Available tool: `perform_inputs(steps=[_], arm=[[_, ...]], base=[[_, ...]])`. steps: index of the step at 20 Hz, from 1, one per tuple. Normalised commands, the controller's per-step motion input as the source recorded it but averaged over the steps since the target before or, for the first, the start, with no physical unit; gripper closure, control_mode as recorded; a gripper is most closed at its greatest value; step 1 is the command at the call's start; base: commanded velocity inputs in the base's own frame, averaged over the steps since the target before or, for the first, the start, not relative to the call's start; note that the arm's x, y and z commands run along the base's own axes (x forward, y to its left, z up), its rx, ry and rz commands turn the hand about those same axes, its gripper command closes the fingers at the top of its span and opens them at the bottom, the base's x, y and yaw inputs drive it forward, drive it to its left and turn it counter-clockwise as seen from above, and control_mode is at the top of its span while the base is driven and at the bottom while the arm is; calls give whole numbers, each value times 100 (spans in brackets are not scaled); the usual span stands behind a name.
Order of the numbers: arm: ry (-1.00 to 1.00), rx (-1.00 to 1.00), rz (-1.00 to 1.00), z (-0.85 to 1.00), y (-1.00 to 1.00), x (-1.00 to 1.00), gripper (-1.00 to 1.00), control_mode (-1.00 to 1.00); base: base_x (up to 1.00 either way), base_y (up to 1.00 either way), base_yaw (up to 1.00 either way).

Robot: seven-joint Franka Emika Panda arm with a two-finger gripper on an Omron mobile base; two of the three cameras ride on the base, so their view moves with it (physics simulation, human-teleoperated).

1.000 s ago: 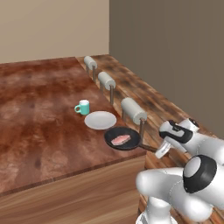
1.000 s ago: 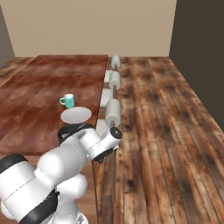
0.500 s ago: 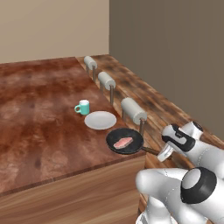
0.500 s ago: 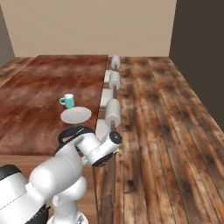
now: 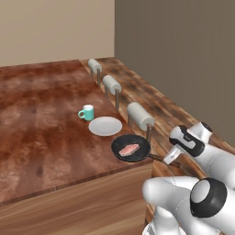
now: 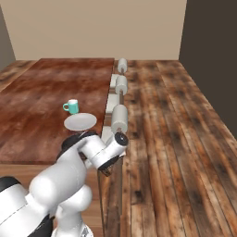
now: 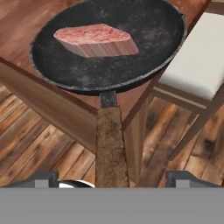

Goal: Pick up the pan with the steak in it and place it on the dining table. Then place the steak on the plate.

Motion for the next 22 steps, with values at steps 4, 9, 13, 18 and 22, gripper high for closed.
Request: perform_inputs(steps=[4,9,13,18,22], arm=[[10,-1,-10,43,22,21,-100,-100],[16,-4,-12,42,15,-3,-100,-100],[8,-3,-13,38,1,-32,-100,-100],[10,-9,-18,30,25,-9,-100,-100],[13,-12,-6,9,36,6,-100,-100]], base=[[0,0,0],[0,0,0],[0,0,0],[0,0,0],[0,0,0]])
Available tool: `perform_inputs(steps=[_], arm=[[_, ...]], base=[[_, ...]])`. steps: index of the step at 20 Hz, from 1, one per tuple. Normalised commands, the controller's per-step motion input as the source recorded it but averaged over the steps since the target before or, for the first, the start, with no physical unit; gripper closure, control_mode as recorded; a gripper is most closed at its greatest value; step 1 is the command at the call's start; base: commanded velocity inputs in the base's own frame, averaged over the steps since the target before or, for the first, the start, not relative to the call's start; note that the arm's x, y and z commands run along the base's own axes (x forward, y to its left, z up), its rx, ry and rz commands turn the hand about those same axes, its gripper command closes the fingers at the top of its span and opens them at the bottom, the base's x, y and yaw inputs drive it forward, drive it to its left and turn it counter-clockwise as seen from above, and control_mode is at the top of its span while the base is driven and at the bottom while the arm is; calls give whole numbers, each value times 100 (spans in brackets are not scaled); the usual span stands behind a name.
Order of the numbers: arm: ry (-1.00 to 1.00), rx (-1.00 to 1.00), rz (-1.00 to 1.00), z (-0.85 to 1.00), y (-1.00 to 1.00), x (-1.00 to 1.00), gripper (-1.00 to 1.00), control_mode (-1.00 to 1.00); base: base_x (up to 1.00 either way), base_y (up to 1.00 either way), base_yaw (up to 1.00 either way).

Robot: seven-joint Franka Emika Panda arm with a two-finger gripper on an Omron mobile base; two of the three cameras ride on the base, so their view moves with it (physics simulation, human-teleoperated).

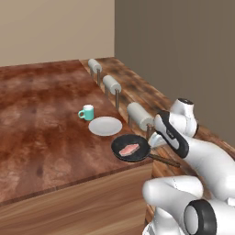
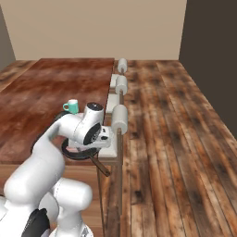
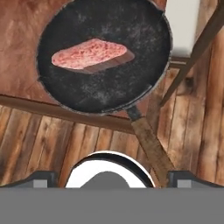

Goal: Pick up the pan with the steak in it and place it on the dining table. Then place the steak on the plate.

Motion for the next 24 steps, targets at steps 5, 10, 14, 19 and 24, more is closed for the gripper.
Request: perform_inputs(steps=[5,10,14,19,24], arm=[[16,-9,1,7,26,12,-100,-100],[8,-5,-7,5,25,35,-100,-100],[1,-5,-15,0,38,36,-100,-100],[0,-2,-14,0,33,26,-100,-100],[-2,0,-16,-7,18,11,-100,-100]], base=[[0,0,0],[0,0,0],[0,0,0],[0,0,0],[0,0,0]])
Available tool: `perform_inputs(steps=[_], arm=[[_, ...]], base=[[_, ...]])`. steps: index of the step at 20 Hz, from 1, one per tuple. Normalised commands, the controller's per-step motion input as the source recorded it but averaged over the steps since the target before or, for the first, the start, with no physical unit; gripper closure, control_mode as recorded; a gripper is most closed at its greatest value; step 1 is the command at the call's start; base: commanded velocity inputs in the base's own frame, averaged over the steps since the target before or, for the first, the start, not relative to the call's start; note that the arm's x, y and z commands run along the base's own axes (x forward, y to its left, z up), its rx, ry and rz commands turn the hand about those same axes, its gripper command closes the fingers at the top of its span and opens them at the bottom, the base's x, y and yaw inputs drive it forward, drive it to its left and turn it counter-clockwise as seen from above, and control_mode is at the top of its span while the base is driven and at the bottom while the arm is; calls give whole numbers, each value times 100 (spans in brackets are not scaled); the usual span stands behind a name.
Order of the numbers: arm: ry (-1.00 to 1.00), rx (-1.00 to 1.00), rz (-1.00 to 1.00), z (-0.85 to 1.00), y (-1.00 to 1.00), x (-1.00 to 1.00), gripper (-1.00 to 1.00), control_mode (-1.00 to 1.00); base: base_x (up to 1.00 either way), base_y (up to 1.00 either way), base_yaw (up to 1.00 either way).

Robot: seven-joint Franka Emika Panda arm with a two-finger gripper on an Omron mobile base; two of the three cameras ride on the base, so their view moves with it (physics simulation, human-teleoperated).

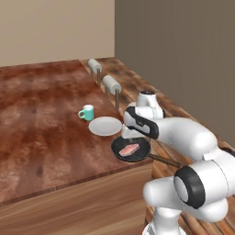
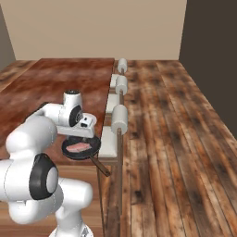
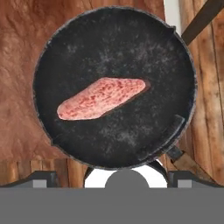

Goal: Pick up the pan with the steak in it and place it on the dining table. Then place the steak on the plate.

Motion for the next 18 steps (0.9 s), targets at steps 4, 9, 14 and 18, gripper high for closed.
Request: perform_inputs(steps=[4,9,14,18], arm=[[-12,1,-27,-19,1,-5,-100,-100],[-17,0,-27,-1,13,-2,-100,-100],[-16,-4,-27,0,19,1,-100,-100],[-10,-4,-27,0,18,0,-100,-100]], base=[[0,0,0],[0,0,0],[0,0,0],[0,0,0]])
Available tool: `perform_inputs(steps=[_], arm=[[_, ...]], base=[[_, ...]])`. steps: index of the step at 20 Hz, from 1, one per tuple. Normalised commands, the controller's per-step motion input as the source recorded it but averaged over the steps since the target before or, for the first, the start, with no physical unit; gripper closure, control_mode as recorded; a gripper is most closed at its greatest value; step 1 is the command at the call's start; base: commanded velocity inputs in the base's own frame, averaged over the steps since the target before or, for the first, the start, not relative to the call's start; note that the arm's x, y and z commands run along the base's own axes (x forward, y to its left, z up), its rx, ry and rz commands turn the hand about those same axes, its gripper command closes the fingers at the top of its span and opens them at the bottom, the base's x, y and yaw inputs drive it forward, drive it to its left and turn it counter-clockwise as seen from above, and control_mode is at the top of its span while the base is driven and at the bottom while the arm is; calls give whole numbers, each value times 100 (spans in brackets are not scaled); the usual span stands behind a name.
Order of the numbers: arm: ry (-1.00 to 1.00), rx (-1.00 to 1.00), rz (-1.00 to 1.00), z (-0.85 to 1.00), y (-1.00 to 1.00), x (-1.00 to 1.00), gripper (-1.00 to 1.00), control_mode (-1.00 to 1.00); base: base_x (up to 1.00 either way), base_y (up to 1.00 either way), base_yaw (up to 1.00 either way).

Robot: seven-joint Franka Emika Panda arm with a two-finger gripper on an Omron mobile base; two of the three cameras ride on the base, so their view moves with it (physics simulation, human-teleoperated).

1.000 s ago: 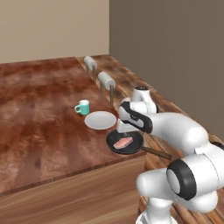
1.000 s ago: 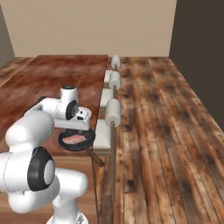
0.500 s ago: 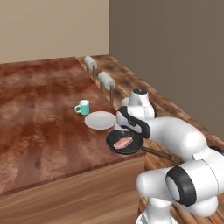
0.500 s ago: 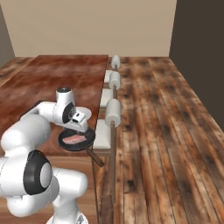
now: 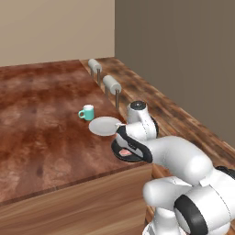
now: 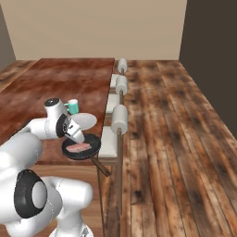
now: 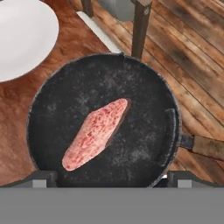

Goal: Pick up the pan with the steak in it and place it on the dining table. Then place the steak on the plate.

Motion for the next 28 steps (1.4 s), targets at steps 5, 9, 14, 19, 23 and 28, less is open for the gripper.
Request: perform_inputs(steps=[5,9,14,19,23,28], arm=[[-4,-3,-25,-1,18,4,-100,-100],[0,0,-1,0,0,0,-100,-100],[0,0,0,0,0,0,-100,-100],[-2,0,0,0,0,0,-100,-100],[0,0,0,-17,0,0,-100,-100],[0,0,0,-22,0,2,-100,-100]], base=[[0,0,0],[0,0,0],[0,0,0],[0,0,0],[0,0,0],[0,0,0]])
